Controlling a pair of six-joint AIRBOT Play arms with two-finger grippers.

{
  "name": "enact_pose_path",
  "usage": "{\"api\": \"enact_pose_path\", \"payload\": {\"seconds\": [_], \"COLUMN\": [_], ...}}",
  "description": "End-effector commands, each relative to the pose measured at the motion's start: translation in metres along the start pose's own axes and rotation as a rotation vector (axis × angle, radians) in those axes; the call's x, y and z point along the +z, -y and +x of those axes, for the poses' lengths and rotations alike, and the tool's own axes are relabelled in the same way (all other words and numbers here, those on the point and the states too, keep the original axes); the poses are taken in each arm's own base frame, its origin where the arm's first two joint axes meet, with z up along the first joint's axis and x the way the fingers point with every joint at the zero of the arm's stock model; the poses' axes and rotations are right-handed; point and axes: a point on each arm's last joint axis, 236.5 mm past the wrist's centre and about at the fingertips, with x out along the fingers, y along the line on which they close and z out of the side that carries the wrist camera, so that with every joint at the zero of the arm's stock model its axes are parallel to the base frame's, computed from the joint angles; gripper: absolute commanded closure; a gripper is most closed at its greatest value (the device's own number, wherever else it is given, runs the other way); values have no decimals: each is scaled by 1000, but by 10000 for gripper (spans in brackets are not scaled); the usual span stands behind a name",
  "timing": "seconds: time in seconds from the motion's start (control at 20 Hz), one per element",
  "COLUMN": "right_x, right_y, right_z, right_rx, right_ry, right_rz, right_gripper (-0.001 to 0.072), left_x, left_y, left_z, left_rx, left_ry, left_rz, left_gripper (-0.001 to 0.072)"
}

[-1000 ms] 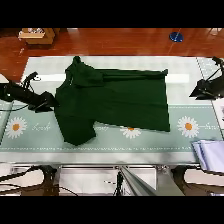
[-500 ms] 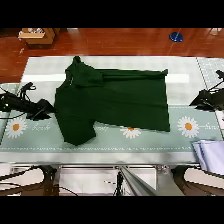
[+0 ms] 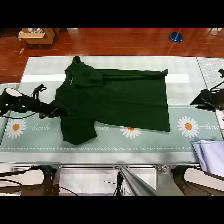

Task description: Fold the shirts.

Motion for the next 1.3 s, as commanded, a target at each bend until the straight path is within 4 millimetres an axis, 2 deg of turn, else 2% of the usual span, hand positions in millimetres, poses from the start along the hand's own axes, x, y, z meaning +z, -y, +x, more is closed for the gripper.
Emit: {"api": "enact_pose_path", "payload": {"seconds": [0.0, 0.05, 0.15, 0.25, 0.3, 0.45, 0.5, 0.65, 1.0, 1.25], "right_x": [-9, -19, -42, -65, -76, -106, -110, -111, -115, -112], "right_y": [25, 34, 36, 27, 21, 6, 1, -8, -8, -24], "right_z": [-9, -7, 6, 24, 34, 62, 70, 84, 101, 125], "right_rx": [-92, -79, 27, 140, 176, 244, 270, 322, 328, 350], "right_ry": [-9, -30, -70, -100, -117, -170, -170, -136, -104, -50], "right_rz": [9, 58, 168, 224, 231, 238, 255, 282, 329, 354], "right_gripper": [275, 275, 269, 259, 205, 205, 205, 207, 209, 209], "left_x": [-10, -15, -19, -19, -18, -19, -19, -23, -23, -23], "left_y": [7, 7, 6, 4, 4, 5, 5, 6, 6, 7], "left_z": [4, 1, -7, -14, -16, -16, -16, -16, -16, -16], "left_rx": [-28, -41, -58, -65, -65, -69, -70, -78, -78, -78], "left_ry": [-47, -64, -74, -64, -58, -59, -62, -79, -79, -79], "left_rz": [33, 40, 49, 52, 50, 48, 48, 49, 52, 52], "left_gripper": [674, 674, 674, 674, 674, 673, 674, 674, 673, 673]}}
